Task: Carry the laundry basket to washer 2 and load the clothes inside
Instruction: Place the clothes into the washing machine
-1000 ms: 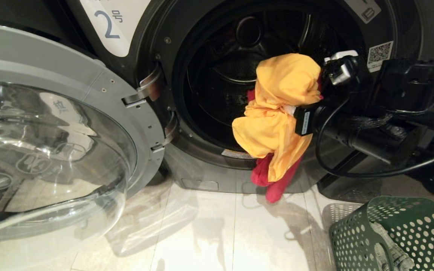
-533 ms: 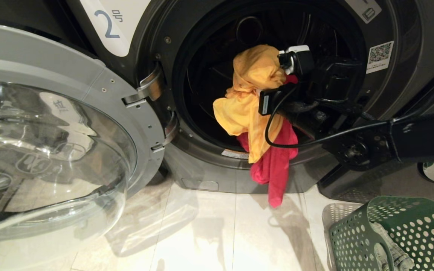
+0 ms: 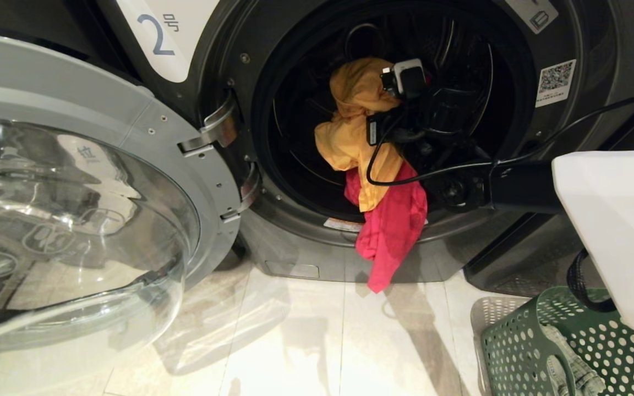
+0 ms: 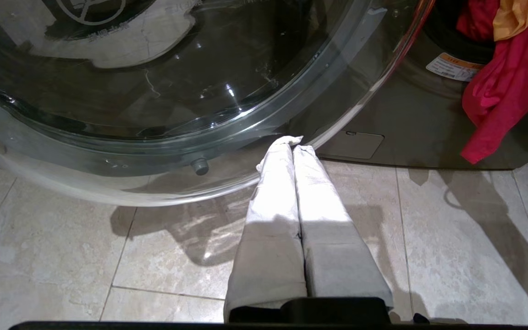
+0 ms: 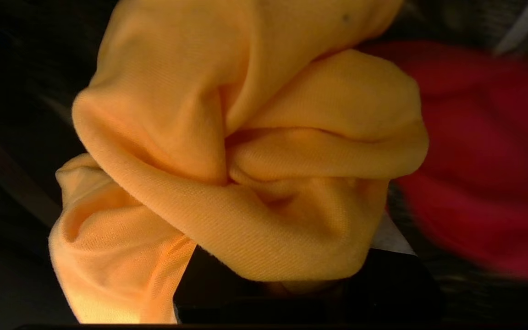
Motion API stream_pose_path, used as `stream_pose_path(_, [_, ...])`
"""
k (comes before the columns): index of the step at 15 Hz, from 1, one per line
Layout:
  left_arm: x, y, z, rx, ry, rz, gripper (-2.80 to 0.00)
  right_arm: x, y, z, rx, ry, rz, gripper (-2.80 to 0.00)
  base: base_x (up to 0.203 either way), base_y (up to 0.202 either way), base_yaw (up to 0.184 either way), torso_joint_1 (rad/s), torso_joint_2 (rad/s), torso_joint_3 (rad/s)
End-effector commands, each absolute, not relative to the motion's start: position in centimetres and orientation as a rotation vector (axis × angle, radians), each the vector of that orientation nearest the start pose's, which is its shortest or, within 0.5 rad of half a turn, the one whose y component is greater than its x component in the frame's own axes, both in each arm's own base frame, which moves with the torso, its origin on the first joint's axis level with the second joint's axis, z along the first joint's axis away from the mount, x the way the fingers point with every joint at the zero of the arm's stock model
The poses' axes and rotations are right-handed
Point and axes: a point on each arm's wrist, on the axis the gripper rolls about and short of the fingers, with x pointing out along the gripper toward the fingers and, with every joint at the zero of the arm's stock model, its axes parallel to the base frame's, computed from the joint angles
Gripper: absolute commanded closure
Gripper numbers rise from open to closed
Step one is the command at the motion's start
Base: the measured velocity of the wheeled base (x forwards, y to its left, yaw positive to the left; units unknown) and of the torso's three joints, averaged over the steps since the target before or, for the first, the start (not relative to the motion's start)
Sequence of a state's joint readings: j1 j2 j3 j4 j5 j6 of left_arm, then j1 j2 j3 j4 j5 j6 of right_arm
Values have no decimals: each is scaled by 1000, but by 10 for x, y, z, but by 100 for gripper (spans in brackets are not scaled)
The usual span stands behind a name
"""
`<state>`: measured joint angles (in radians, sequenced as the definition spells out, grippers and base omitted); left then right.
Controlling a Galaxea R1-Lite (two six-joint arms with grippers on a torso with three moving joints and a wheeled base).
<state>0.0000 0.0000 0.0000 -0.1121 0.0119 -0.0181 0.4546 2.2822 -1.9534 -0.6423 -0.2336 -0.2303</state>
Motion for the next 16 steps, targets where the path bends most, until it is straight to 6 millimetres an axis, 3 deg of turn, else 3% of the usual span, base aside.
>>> stream_pose_path(1, [-20, 0, 76, -19, -72, 12, 0, 444, 204, 266, -139, -324, 162, 0, 0, 0, 0, 0, 0, 0])
stream_pose_path(5, [-20, 0, 76, -19, -73, 12, 0, 440, 199, 276, -140, -294, 55, 0, 0, 0, 0, 0, 0, 0])
stream_pose_path(6, [-20, 0, 76, -19, -73, 12, 0, 439, 198, 276, -146, -270, 45, -280, 0, 0, 0, 0, 0, 0])
stream_pose_path(13, [-20, 0, 76, -19, -74, 12, 0, 417, 203, 292, -95, -186, 95, -280, 0, 0, 0, 0, 0, 0])
stream_pose_path(16, [-20, 0, 76, -19, -73, 13, 0, 405, 212, 283, -87, -136, 124, -280, 0, 0, 0, 0, 0, 0])
